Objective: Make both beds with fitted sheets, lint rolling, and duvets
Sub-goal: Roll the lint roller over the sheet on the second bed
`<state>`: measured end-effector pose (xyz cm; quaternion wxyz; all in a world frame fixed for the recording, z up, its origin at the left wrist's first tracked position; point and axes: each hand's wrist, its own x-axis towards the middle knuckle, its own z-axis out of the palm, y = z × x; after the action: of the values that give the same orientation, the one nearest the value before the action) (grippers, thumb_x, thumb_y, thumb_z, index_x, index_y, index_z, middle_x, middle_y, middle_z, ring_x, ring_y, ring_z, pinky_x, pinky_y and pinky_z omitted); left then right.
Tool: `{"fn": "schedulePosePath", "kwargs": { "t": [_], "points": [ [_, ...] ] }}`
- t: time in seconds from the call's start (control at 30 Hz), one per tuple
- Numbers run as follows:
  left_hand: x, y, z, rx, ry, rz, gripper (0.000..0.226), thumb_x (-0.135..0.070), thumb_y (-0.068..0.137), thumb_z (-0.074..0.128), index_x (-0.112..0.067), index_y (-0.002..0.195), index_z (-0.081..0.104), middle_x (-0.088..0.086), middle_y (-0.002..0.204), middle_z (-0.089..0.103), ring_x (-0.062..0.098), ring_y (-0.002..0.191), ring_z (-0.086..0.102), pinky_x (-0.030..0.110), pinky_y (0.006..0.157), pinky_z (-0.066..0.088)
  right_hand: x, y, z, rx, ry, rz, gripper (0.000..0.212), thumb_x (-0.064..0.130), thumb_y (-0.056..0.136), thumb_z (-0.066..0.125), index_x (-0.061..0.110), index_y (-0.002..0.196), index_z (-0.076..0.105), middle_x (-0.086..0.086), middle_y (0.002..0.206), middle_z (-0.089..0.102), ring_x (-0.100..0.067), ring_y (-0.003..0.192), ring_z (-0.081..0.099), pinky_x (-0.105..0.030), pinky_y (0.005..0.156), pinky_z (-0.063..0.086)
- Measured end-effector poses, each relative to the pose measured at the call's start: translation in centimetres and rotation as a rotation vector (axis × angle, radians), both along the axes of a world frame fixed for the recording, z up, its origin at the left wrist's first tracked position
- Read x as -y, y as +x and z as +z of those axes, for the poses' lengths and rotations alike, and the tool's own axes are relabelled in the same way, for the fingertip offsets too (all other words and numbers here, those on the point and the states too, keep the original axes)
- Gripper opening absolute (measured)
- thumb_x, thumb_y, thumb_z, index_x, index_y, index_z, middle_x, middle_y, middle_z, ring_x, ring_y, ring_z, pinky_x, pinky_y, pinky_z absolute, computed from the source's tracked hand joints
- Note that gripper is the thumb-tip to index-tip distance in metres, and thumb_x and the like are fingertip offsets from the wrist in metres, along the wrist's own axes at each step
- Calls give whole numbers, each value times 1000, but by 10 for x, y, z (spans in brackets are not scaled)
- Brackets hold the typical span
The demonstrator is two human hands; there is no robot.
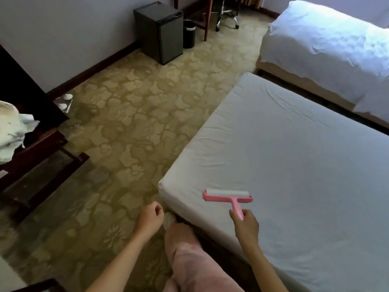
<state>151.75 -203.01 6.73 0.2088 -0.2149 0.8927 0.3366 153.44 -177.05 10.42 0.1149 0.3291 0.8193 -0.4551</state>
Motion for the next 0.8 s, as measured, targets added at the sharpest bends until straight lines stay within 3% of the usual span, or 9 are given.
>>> {"fn": "schedulePosePath", "kwargs": {
  "t": [0.17,0.27,0.33,0.57,0.8],
  "points": [
    [37,-49,-22,105,3,-23,12,-15,90,51,-15,80,59,0,77,62,17,73,59,33,68,50,59,-62,-28,108,-60,26,12,22,90,61,11,90,56,-3,80,58,-15,69,54,-24,56,40],
    [69,-103,-21,114,-42,-33,20,-14,88,53,-23,70,54,-2,76,60,18,76,59,34,73,52,94,-127,-33,130,-94,24,22,22,86,60,12,68,53,-1,63,54,-20,61,53,-32,58,42],
    [90,-148,-7,121,-68,-47,21,-14,89,53,-23,70,52,-3,76,58,17,77,57,28,70,49,117,-182,-23,117,-120,8,26,22,86,60,10,63,52,-2,58,53,-22,59,54,-31,56,41],
    [138,-325,27,40,-31,-38,15,-14,94,50,-19,82,55,0,82,59,14,75,55,23,59,41,168,-341,15,-84,-214,34,15,22,90,60,10,97,55,-1,77,57,-14,63,55,-24,49,42],
    [111,-433,10,146,-14,-285,16,-16,91,51,-23,78,57,-4,81,61,12,79,59,28,73,50,159,-385,-12,116,-137,-124,17,24,90,60,9,97,59,0,79,59,-15,70,58,-29,58,48]
  ]
}}
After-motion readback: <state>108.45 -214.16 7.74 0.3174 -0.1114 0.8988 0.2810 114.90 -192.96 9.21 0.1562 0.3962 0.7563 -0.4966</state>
